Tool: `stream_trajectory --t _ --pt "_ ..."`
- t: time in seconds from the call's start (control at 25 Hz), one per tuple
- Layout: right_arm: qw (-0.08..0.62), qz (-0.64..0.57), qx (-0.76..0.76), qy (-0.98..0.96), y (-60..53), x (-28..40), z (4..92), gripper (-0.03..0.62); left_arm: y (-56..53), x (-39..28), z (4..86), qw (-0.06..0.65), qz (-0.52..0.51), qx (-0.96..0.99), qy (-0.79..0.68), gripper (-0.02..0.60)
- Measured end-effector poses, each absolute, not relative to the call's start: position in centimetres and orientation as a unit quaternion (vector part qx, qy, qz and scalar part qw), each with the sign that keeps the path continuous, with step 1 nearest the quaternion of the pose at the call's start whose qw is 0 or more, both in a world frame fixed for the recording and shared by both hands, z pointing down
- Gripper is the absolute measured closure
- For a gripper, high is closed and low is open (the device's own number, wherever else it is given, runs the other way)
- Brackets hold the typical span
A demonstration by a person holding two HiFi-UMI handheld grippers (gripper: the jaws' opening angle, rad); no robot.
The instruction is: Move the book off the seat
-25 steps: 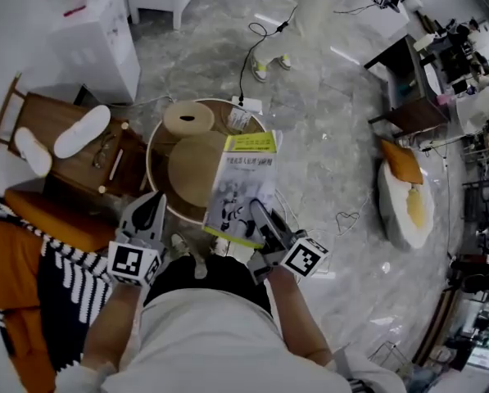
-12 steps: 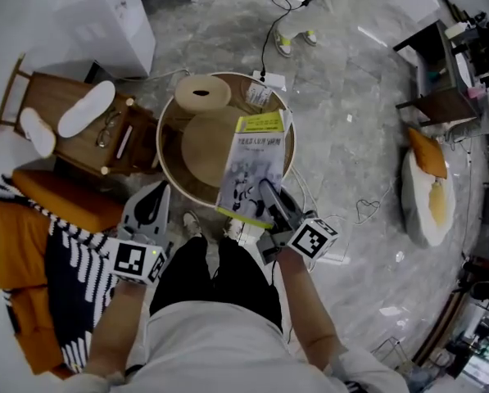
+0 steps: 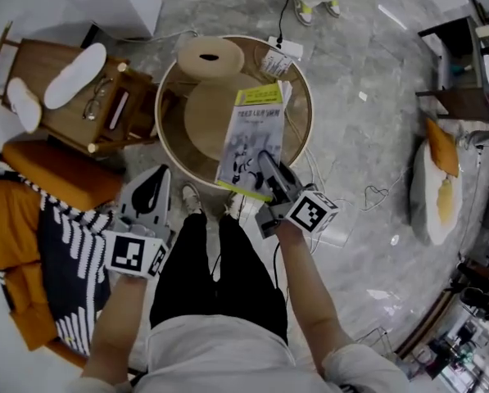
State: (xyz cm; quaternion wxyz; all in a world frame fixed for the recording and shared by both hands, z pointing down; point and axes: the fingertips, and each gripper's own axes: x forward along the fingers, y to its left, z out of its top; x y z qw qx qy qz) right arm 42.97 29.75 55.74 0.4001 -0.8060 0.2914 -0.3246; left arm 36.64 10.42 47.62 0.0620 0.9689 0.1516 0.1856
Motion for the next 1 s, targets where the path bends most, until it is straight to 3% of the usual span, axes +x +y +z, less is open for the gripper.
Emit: stream_trajectory --t 1.0 --pt "0.369 -0.397 -0.789 0.290 25.3 47.4 71.7 0.503 8.2 37.5 55.6 0.090 0.227 0.965 0.092 0.566"
